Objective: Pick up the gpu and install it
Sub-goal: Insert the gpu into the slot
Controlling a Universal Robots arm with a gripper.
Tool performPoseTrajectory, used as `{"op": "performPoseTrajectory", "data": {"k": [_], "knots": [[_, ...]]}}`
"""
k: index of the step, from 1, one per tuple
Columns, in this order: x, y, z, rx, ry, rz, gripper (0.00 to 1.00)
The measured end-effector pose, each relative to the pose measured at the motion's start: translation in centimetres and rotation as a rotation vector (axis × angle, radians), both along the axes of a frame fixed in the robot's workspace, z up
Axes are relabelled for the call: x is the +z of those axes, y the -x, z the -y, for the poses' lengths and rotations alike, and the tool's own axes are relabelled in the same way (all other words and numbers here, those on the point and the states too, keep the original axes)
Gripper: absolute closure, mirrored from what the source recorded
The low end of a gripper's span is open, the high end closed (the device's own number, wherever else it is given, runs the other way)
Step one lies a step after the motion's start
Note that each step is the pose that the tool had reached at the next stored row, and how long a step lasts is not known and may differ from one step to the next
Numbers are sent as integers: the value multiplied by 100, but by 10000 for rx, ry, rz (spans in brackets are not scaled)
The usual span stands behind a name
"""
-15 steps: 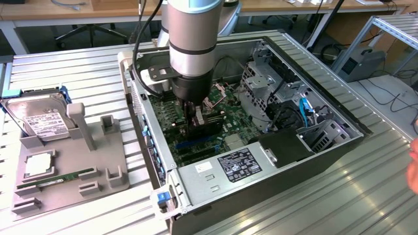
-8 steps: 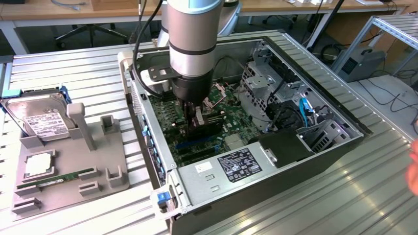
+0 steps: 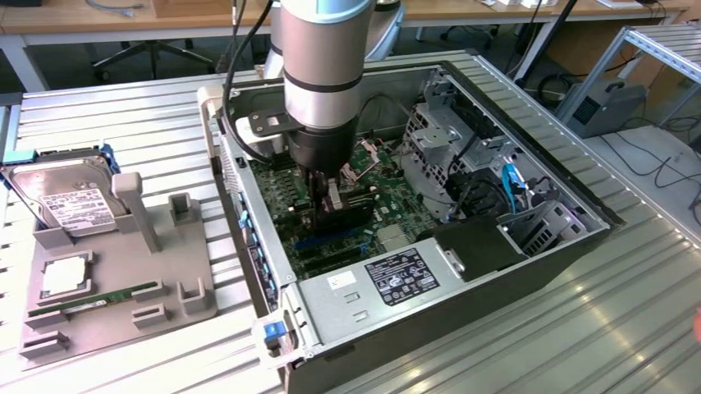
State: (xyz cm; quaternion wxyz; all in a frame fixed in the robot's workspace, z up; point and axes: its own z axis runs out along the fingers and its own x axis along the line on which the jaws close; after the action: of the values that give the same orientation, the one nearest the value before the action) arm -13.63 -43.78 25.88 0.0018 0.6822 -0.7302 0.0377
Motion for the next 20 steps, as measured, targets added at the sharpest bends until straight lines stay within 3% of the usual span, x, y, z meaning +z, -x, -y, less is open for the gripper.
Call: {"op": "performPoseTrajectory", "data": {"k": [9,20], "knots": [[-22,0,0,0,44,-1,73],[-32,0,-1,0,50,0,73]]}}
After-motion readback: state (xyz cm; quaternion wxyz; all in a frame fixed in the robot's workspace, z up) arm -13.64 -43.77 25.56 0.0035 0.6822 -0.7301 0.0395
